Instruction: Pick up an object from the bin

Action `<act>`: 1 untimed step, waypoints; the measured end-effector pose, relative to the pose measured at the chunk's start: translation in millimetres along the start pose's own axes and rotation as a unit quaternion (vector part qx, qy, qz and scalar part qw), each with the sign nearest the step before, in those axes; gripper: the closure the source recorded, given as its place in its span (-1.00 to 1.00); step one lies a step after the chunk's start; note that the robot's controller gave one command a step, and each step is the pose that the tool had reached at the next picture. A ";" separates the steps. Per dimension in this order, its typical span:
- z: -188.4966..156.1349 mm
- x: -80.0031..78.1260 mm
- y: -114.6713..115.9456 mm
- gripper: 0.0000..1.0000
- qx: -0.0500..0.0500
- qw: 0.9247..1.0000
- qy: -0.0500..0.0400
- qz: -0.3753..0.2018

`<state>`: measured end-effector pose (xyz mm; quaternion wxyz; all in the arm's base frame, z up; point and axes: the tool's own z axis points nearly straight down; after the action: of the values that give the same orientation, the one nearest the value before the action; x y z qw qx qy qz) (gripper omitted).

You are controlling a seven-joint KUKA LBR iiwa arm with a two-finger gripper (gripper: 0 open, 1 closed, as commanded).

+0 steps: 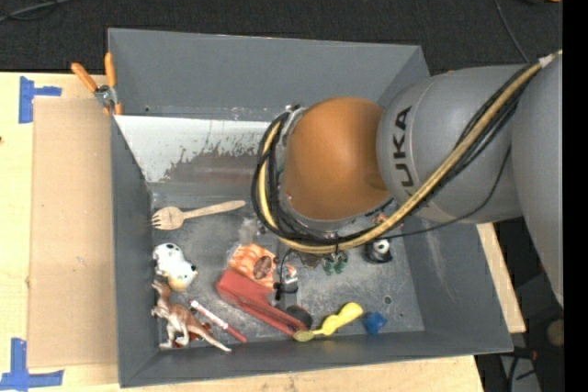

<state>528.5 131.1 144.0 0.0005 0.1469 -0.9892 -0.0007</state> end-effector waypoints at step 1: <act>14.3 24.9 3.2 -1.00 0.000 0.998 0.002 0.064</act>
Offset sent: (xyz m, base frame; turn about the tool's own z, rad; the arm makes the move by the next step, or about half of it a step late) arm -0.0231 -0.0123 -0.0615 -0.0148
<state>503.8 127.0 129.7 0.0022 0.0829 -0.9966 0.0000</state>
